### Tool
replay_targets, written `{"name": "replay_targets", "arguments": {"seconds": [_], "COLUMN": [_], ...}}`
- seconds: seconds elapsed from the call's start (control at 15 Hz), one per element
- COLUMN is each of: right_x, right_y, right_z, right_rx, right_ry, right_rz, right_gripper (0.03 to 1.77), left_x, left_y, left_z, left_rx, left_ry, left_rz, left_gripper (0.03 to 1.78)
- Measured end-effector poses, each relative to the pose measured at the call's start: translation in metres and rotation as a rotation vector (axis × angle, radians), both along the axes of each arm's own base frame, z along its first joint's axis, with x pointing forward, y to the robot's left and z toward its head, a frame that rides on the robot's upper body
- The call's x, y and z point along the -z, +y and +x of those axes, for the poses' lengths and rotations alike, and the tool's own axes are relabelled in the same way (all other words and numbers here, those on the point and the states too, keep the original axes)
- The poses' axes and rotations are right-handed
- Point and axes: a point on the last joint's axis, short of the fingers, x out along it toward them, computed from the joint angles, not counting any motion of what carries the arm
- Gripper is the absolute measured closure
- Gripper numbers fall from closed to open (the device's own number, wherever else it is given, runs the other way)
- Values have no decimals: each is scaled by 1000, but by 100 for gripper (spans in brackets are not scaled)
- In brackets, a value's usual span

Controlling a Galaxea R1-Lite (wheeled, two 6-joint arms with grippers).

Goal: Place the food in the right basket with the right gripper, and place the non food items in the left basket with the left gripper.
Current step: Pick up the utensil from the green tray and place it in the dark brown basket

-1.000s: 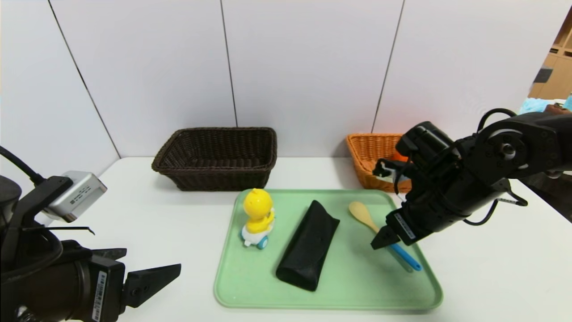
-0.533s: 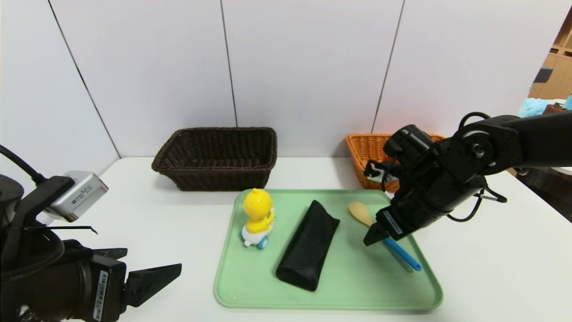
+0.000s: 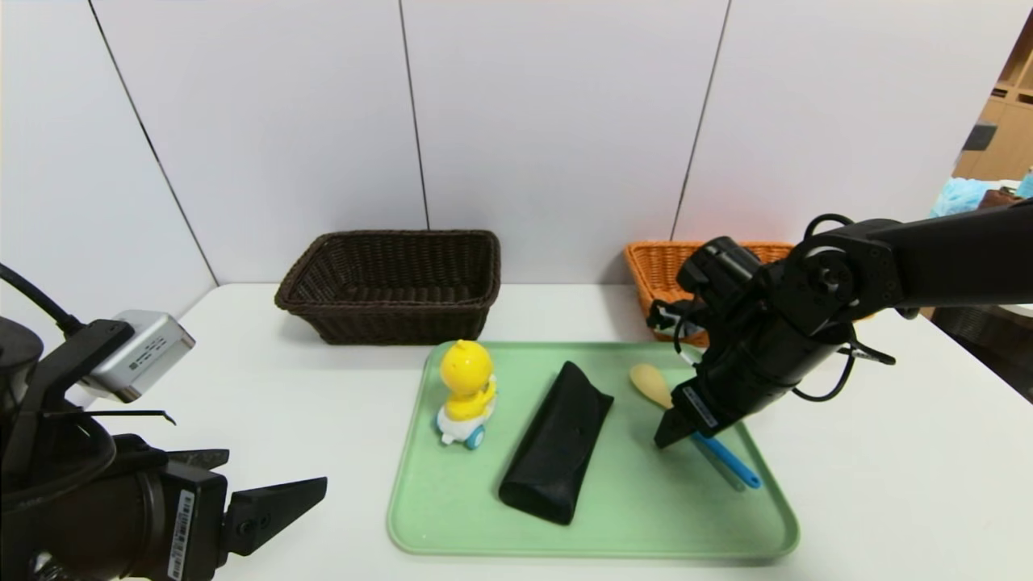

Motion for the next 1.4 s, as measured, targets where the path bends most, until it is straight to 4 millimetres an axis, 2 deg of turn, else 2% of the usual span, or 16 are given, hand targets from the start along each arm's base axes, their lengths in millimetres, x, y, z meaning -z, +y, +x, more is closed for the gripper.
{"name": "replay_targets", "arguments": {"seconds": [0.73, 1.0, 1.2, 1.27, 1.33, 1.4], "right_x": [2, 2, 0, 0, 0, 0], "right_y": [5, 5, 5, 5, 5, 5], "right_z": [-6, -6, -6, -6, -5, -5], "right_rx": [-6, -7, -3, -3, -1, -1], "right_ry": [19, 10, 0, -2, -4, -4], "right_rz": [-45, -59, -63, -65, -65, -65], "right_gripper": [10, 72, 102, 129, 169, 166], "left_x": [0, 0, 0, 0, 0, 0], "left_y": [1, 1, 1, 0, 0, 0], "left_z": [-1, -1, -1, -1, -1, 0], "left_rx": [0, 0, 0, 1, 1, 0], "left_ry": [-1, -2, -2, -2, -2, -1], "left_rz": [0, -1, -1, -2, -2, -1], "left_gripper": [12, 12, 12, 12, 12, 12]}}
